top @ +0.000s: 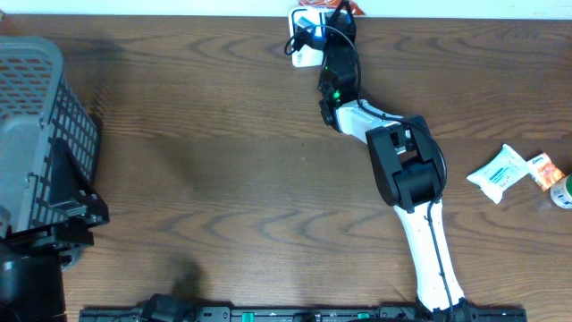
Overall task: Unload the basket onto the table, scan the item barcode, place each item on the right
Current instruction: 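Carry the snack bar up and hold it against the scanner window, then carry the snack bar to the right table edge and release it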
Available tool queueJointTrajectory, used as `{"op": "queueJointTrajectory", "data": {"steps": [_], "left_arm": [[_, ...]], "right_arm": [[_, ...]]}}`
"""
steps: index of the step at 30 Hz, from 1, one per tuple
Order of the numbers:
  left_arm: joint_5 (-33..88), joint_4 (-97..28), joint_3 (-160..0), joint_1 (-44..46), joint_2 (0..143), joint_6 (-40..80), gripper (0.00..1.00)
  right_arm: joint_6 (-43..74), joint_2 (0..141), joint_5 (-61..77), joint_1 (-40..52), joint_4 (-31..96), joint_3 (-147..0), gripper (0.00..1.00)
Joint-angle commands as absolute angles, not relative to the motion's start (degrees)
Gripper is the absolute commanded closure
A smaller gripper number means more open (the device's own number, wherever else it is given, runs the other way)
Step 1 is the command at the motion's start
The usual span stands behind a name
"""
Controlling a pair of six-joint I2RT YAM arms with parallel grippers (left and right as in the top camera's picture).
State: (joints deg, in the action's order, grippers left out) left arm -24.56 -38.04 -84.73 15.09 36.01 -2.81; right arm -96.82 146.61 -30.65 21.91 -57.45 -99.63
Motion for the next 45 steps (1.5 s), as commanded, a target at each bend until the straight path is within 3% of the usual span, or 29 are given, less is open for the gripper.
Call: {"op": "queueJointTrajectory", "data": {"steps": [1,5,15,24,32,41,45], "left_arm": [[-25.1,-38.4,-84.6,14.8,36.2,-2.9,0.06],[-25.1,-38.6,-84.6,14.8,36.2,-2.9,0.06],[-25.1,-38.8,-84.6,14.8,36.2,-2.9,0.06],[-25.1,-38.8,-84.6,14.8,36.2,-2.9,0.06],[-25.1,-38.8,-84.6,14.8,36.2,-2.9,0.06],[-25.1,-38.8,-84.6,14.8,36.2,-2.9,0.06],[-25.1,-39.0,-84.6,14.8,36.2,-2.9,0.06]], "right_arm": [[-103.2,147.8,-29.1,21.6,-56.3,-100.4,0.99],[-103.4,148.2,-29.4,23.3,-55.1,-100.4,0.98],[-103.3,148.2,-33.0,27.3,-37.4,-100.3,0.98],[-103.4,148.2,-39.1,25.9,-38.3,-100.3,0.98],[-109.9,147.7,-40.3,22.3,-53.6,-100.3,0.98],[-110.4,147.3,-43.9,23.1,-38.5,-99.6,0.98],[-112.1,147.3,-43.0,24.8,-39.4,-97.4,0.99]]}}
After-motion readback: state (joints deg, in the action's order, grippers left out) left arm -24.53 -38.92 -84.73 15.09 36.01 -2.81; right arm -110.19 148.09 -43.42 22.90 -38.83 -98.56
